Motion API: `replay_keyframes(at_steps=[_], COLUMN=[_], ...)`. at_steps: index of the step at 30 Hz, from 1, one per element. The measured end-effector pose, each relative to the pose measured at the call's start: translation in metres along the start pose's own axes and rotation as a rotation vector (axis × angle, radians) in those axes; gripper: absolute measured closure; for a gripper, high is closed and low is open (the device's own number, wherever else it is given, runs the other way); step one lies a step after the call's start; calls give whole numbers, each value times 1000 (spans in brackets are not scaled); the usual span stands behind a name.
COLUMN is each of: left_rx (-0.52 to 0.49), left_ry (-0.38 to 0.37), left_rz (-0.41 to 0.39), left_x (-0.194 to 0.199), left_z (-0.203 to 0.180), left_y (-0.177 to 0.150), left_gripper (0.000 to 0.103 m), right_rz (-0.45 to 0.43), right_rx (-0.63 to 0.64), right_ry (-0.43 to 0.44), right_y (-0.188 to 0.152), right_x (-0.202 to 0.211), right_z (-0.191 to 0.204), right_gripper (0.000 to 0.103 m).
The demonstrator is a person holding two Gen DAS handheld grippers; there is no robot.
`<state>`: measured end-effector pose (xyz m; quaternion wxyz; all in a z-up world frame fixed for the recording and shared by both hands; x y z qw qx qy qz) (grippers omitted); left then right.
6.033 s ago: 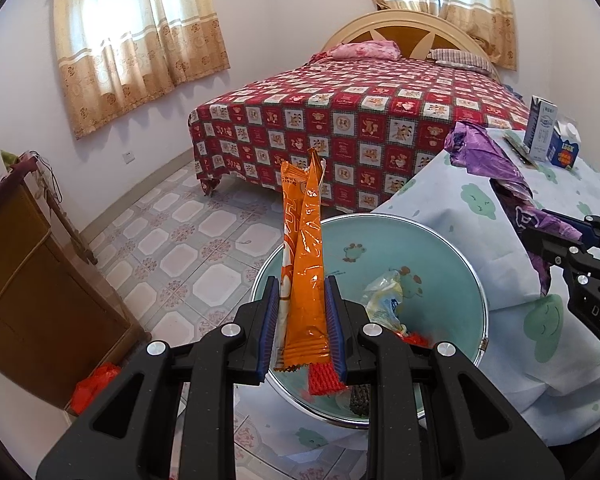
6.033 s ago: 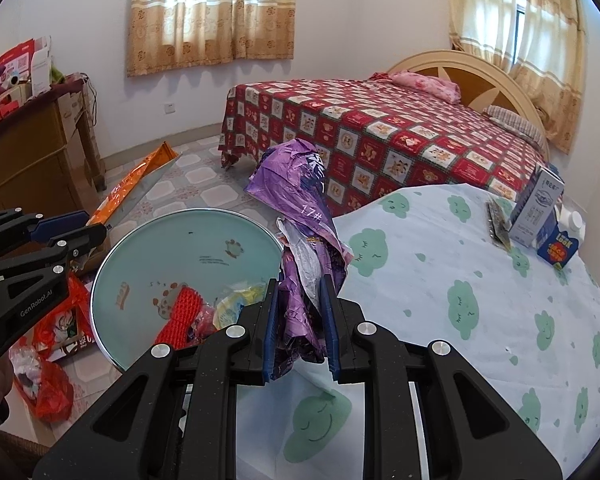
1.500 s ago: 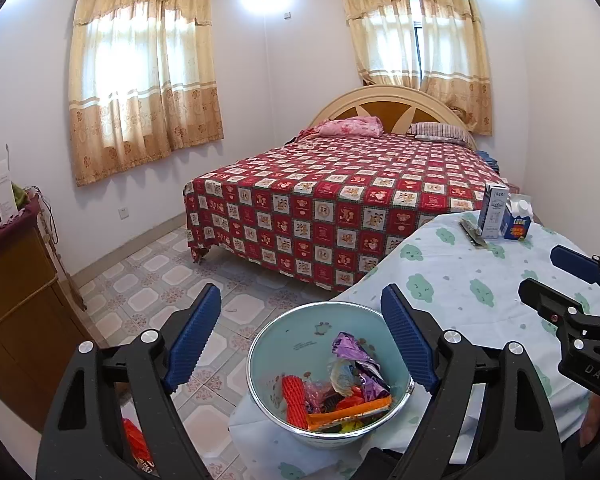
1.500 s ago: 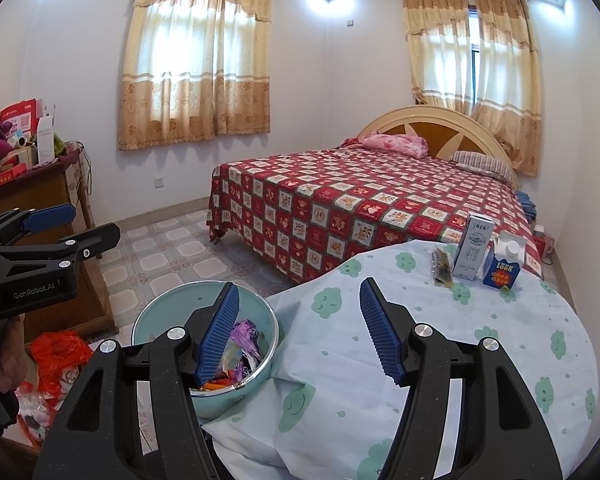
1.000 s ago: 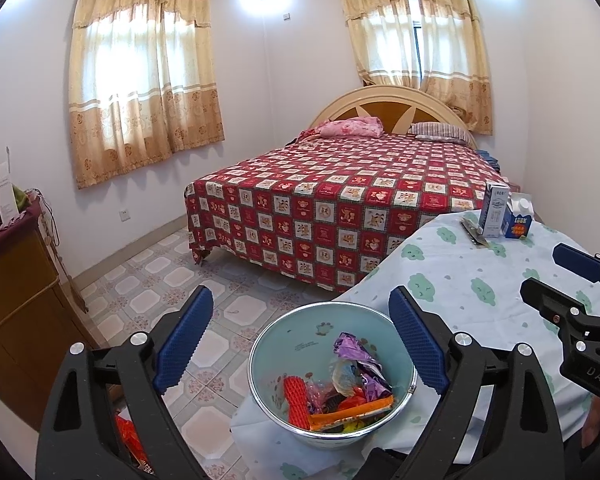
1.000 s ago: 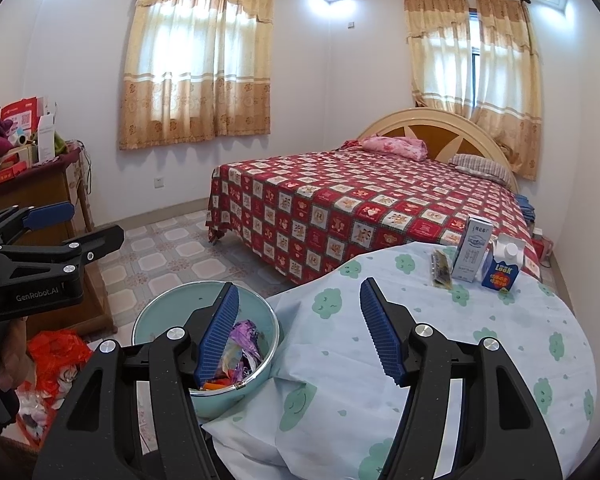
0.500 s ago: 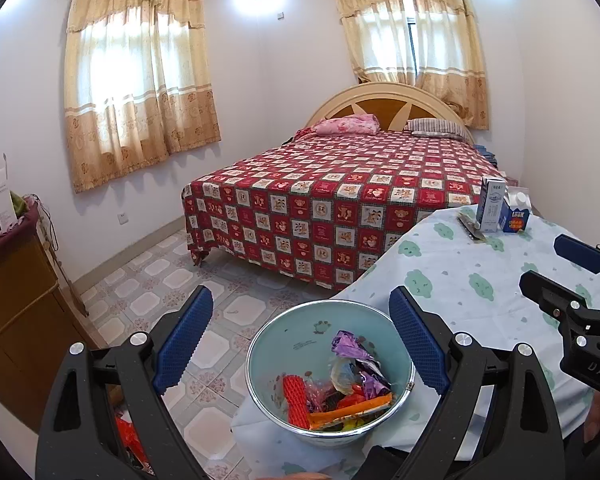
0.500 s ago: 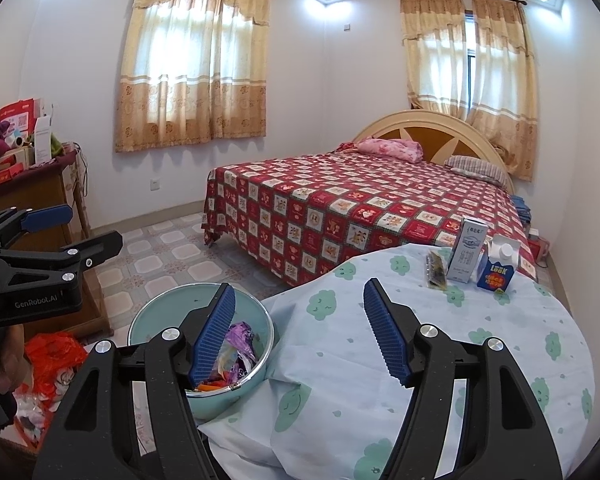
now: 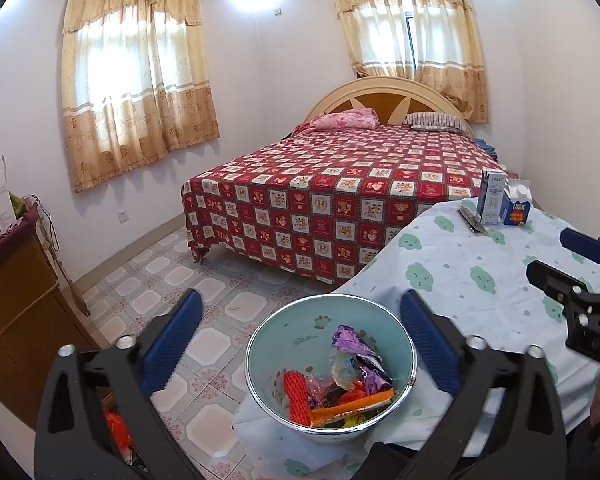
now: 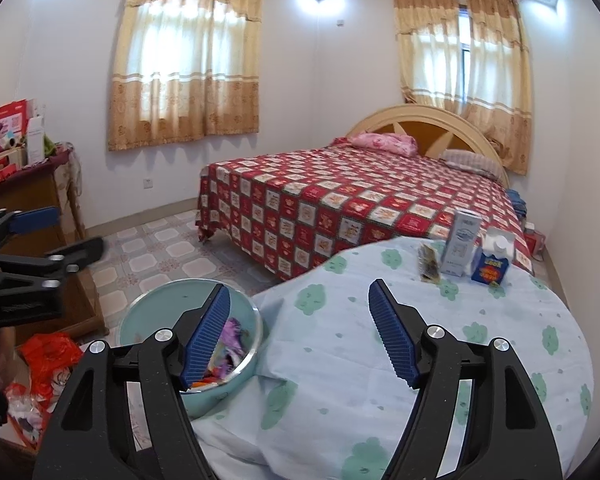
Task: Collect trash
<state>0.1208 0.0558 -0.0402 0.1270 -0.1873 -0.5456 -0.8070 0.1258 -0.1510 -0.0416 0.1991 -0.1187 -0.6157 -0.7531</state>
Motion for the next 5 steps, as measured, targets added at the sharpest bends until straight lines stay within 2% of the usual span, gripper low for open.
replay_keyframes(at_steps=[4, 5], left_rx=[6, 3], left_ry=[-18, -21], left_rz=[-2, 1], left_x=[0, -2], left_z=[-2, -3], left_y=[0, -1], left_gripper=[6, 6], right_rz=[78, 101], right_rx=[-103, -136], right_ry=[-114, -172], right_y=[-2, -4], right_x=[-27, -37], right_z=[-64, -94], right_gripper=[26, 26])
Point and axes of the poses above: each gripper's, at about its wrist camera, not at the fingertips, and x roughly against the way its jaws point, z to its left, y to its top, the point moved 7 cm from there along -x, roughly the way its jaws point, and after that the axes turned 14 degrees about -x, right-handed, at the moved point
